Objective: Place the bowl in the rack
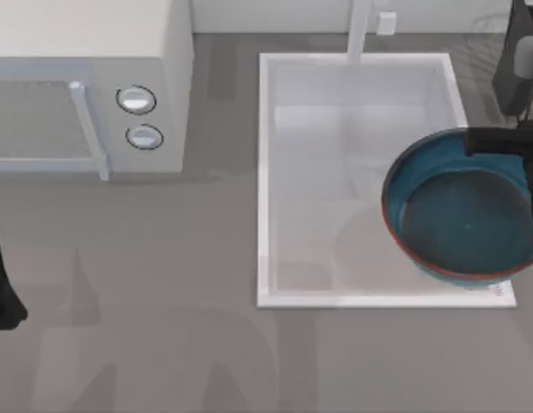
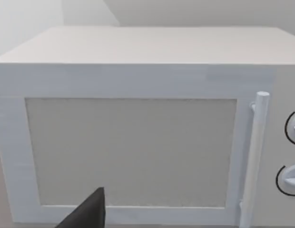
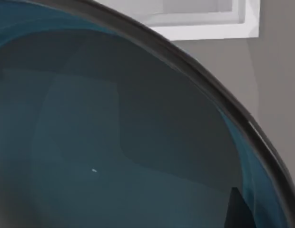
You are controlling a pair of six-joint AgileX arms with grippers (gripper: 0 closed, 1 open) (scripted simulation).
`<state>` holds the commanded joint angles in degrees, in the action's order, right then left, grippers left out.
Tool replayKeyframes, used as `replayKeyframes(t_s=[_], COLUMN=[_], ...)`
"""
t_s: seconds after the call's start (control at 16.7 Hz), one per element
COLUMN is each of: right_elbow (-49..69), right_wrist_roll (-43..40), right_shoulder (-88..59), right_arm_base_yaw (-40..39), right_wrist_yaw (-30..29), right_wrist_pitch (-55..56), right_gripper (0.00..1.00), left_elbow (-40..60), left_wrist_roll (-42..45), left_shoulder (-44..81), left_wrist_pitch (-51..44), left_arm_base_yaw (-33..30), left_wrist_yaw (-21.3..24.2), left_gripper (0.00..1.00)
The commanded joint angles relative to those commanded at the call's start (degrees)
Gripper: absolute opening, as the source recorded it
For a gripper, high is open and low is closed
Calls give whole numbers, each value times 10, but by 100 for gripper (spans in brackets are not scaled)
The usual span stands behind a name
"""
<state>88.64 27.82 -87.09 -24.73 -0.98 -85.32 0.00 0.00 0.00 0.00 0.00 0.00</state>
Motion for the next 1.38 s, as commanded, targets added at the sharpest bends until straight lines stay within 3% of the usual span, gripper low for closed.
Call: replayKeyframes(t_s=[0.3,0.96,1.14,1.38], right_elbow=[-37,-193,-221,-229], right_wrist_roll=[-52,-228,-259,-269], right_shoulder=[51,247,289,304], right_arm_base_yaw=[116,517,588,610], right_wrist_yaw=[72,306,349,363], right_wrist_pitch=[137,667,746,769], right_gripper=[0,0,0,0], left_elbow=[0,0,0,0], left_wrist_roll=[0,0,0,0], left_shoulder=[0,0,0,0], left_wrist_pitch=[0,0,0,0], left_arm_base_yaw=[0,0,0,0], left_wrist_yaw=[0,0,0,0], left_gripper=[100,100,100,100])
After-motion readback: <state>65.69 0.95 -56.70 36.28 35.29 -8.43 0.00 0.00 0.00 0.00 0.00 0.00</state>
